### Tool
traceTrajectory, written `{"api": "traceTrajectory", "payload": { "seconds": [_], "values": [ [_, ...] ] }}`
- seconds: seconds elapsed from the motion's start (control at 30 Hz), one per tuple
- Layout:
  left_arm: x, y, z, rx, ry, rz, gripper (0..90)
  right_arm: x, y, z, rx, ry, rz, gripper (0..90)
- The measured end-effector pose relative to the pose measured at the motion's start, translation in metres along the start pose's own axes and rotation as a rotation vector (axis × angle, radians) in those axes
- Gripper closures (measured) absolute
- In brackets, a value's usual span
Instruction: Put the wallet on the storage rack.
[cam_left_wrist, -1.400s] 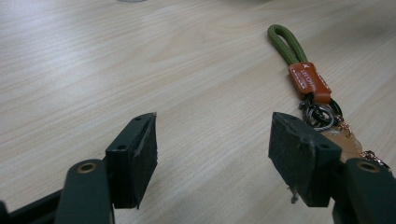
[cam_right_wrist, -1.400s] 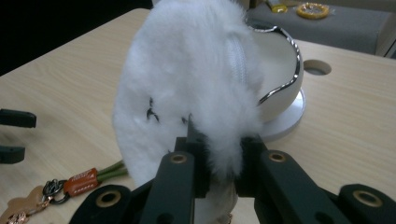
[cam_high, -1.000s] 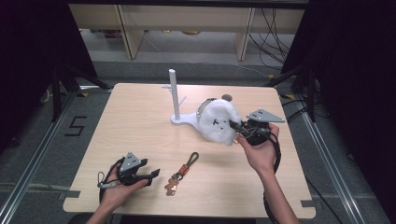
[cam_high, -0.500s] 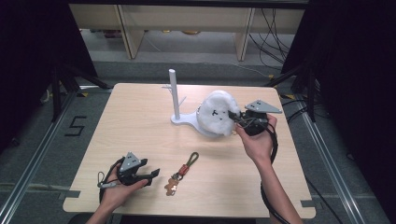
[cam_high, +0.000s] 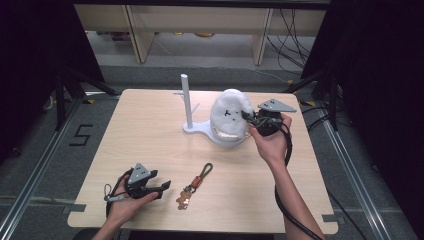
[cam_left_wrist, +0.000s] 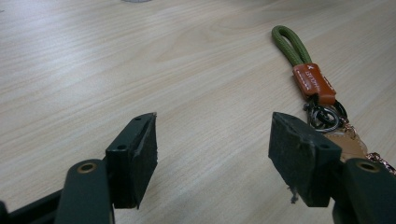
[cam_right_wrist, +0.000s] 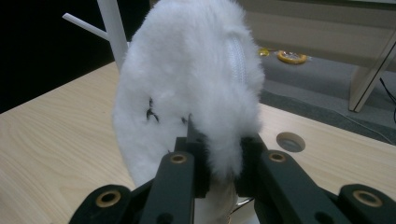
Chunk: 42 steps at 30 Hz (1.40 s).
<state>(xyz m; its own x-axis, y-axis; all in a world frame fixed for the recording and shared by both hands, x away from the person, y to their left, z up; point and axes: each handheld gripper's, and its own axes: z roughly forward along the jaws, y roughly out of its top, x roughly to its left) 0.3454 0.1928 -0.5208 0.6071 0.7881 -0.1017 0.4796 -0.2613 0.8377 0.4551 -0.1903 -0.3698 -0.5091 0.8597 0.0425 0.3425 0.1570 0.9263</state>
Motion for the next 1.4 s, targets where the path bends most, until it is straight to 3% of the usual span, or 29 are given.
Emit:
{"api": "traceTrajectory", "payload": {
  "seconds": [0.1,0.13,0.47,0.97,1.1,1.23,1.33,1.4],
  "values": [
    [0.0,0.0,0.0,0.001,-0.001,0.0,32.2,-0.001,0.001,0.004,0.011,0.003,0.0,81.1],
    [0.0,0.0,0.0,0.0,-0.001,-0.001,32.2,-0.003,0.001,0.005,0.014,-0.003,-0.02,81.1],
    [0.0,-0.001,0.0,0.006,0.004,0.0,32.2,-0.009,0.001,0.024,0.01,-0.013,-0.009,81.0],
    [0.0,-0.001,0.0,0.009,0.003,0.001,32.2,-0.014,-0.01,0.042,0.063,-0.05,0.001,80.8],
    [0.0,-0.001,0.0,0.009,0.004,0.0,32.2,-0.018,-0.014,0.047,0.071,-0.064,-0.03,80.7],
    [0.0,-0.001,0.0,0.009,0.004,0.001,32.2,-0.018,-0.017,0.05,0.076,-0.06,-0.029,80.6],
    [0.0,-0.002,0.001,0.0,-0.006,-0.006,32.2,-0.018,-0.019,0.052,0.078,-0.084,-0.039,80.4],
    [0.0,-0.002,0.001,0.0,-0.006,-0.006,32.2,-0.017,-0.018,0.053,0.102,-0.085,-0.05,80.4]
  ]
}}
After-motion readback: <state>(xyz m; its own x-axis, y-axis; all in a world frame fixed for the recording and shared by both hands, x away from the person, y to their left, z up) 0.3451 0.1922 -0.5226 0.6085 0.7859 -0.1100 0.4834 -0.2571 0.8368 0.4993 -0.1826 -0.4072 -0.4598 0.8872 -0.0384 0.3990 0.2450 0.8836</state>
